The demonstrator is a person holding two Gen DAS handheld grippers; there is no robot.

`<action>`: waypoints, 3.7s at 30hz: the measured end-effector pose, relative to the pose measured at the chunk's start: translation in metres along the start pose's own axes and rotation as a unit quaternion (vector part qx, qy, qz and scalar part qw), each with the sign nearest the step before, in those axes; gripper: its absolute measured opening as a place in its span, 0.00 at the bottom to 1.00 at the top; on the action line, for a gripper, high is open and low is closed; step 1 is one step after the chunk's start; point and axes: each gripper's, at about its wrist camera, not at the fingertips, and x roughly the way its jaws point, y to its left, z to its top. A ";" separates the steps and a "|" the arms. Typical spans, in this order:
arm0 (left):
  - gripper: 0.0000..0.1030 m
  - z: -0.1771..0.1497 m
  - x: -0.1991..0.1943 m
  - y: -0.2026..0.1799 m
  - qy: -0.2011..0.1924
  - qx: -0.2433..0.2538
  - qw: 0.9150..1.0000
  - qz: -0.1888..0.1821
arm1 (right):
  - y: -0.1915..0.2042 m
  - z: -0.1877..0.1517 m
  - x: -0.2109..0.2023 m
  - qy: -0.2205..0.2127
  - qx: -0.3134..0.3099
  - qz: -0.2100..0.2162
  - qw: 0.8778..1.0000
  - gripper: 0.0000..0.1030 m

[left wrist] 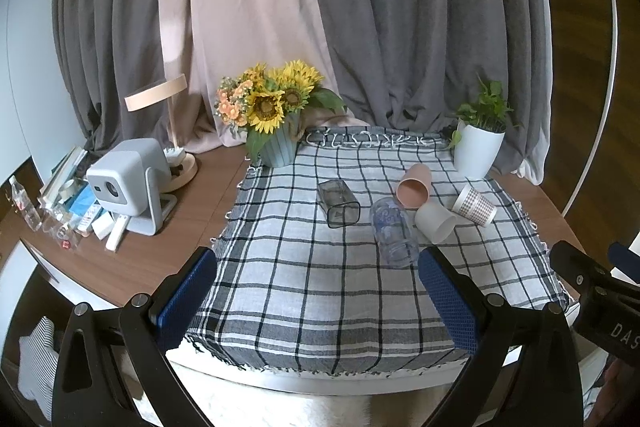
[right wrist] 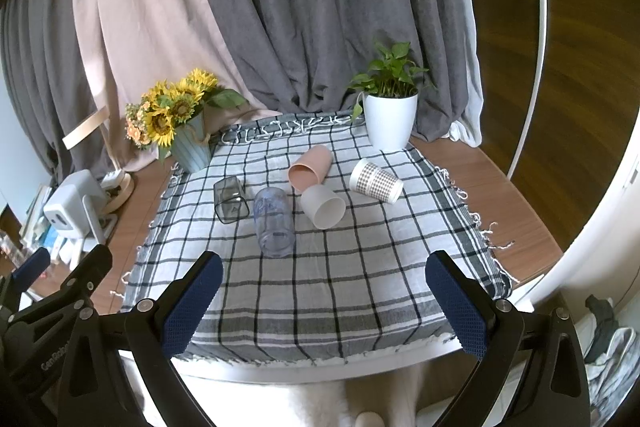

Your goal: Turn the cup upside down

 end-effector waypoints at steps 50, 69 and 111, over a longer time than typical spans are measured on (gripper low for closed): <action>1.00 -0.003 0.124 0.033 0.116 -0.040 0.990 0.062 | 0.055 0.021 0.141 0.101 -0.068 0.115 0.986 0.99; 1.00 -0.006 0.252 0.027 0.232 -0.070 0.966 0.093 | 0.079 0.026 0.311 0.245 -0.103 0.131 0.955 0.91; 1.00 -0.021 0.298 0.061 0.289 0.013 0.956 0.043 | 0.103 0.000 0.333 0.291 -0.043 0.077 0.953 0.68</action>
